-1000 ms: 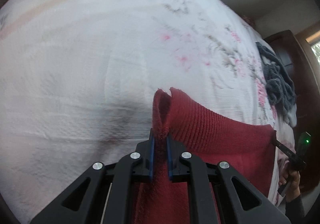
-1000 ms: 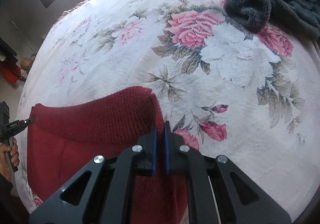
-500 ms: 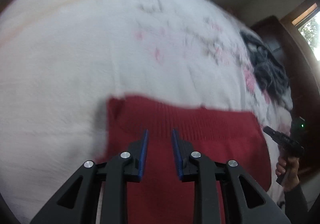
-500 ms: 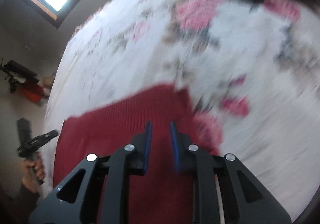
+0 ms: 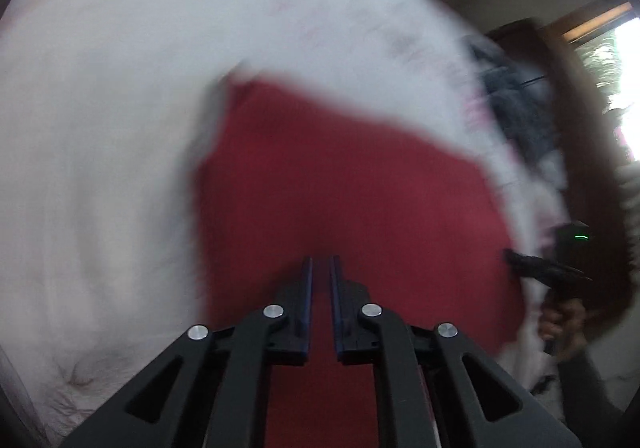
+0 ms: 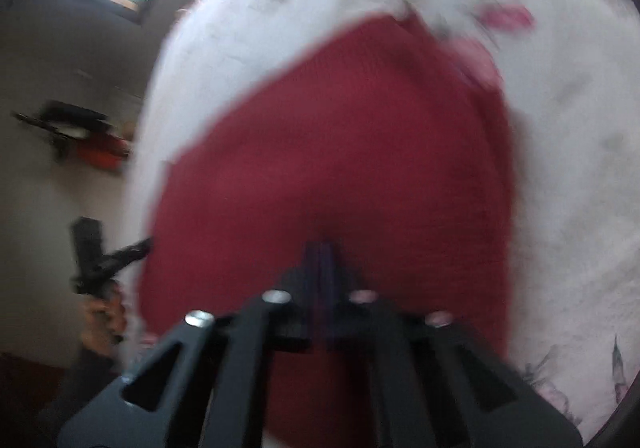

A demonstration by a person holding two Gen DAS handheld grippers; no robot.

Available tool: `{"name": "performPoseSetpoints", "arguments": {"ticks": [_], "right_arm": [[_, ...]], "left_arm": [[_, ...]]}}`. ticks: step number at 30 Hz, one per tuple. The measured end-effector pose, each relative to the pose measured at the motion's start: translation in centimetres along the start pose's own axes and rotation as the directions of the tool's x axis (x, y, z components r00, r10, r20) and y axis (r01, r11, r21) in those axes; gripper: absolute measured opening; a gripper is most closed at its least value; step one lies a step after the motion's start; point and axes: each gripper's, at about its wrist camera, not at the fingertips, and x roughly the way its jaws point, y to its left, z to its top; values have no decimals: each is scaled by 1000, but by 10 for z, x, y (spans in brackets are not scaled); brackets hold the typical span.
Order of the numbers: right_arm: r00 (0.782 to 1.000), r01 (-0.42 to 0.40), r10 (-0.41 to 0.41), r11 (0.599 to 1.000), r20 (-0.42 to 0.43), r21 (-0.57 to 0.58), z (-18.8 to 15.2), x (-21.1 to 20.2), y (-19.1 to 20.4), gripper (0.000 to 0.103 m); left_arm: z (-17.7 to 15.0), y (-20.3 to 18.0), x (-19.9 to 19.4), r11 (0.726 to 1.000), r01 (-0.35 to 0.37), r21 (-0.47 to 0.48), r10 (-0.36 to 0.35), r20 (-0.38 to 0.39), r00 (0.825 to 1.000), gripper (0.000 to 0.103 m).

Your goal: Fold small clothes

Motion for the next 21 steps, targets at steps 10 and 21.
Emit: {"name": "performPoseSetpoints", "arguments": {"ticks": [10, 21], "right_arm": [[980, -188, 182, 980, -81, -72, -72, -2, 74, 9], [998, -67, 67, 997, 7, -37, -113, -41, 51, 20]], "left_arm": [[-92, -50, -42, 980, 165, 110, -167, 8, 986, 5], [-139, -63, -41, 989, 101, 108, -100, -16, 995, 28]]}}
